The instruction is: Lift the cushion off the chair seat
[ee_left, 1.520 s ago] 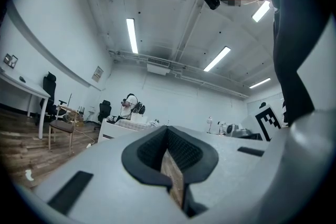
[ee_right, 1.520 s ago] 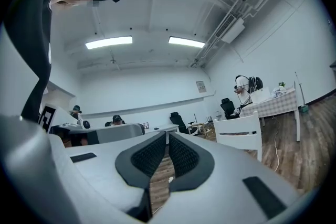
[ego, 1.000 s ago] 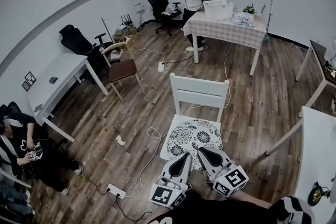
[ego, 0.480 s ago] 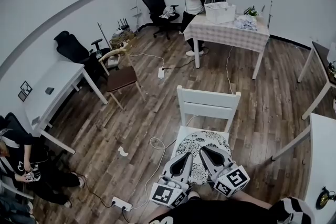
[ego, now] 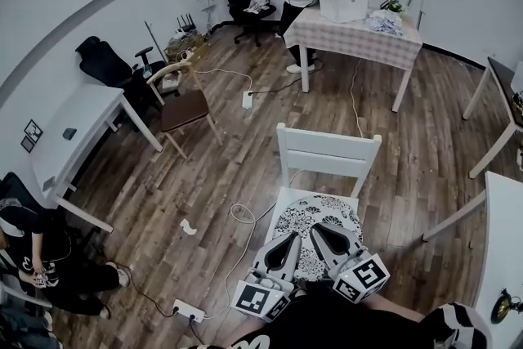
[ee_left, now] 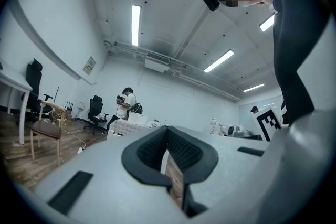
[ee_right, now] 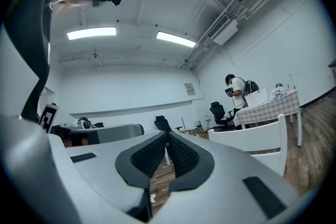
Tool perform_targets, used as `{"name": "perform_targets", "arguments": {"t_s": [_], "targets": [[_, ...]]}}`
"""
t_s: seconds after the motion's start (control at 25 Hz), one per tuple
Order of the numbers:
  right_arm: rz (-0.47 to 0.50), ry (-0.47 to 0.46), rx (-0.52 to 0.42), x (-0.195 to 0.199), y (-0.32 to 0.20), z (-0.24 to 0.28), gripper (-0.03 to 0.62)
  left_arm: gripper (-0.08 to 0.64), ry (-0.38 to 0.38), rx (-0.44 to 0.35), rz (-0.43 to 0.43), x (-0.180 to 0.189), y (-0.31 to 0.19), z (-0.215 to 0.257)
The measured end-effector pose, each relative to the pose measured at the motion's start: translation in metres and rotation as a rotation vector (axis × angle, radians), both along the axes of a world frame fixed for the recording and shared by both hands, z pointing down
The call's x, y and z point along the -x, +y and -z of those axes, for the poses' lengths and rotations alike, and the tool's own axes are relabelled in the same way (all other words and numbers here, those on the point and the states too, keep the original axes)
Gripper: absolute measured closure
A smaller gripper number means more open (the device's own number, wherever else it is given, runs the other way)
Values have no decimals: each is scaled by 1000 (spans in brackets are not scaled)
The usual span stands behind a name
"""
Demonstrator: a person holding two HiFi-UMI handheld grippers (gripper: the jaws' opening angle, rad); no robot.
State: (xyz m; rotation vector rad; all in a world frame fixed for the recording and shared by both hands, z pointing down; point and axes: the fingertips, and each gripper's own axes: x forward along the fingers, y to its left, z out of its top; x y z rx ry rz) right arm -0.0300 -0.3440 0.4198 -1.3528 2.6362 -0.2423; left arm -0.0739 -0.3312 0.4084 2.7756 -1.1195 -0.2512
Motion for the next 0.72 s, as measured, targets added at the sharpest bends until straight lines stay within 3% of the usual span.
{"name": "perform_targets", "arguments": {"t_s": [0.32,0.72], "targets": [[41,52,43,17,-20,-24,560,560,-2,28,67,25,-16,-9],[52,215,193,19,-30,-125,558,560,-32,62,97,38,-20,-30]]}}
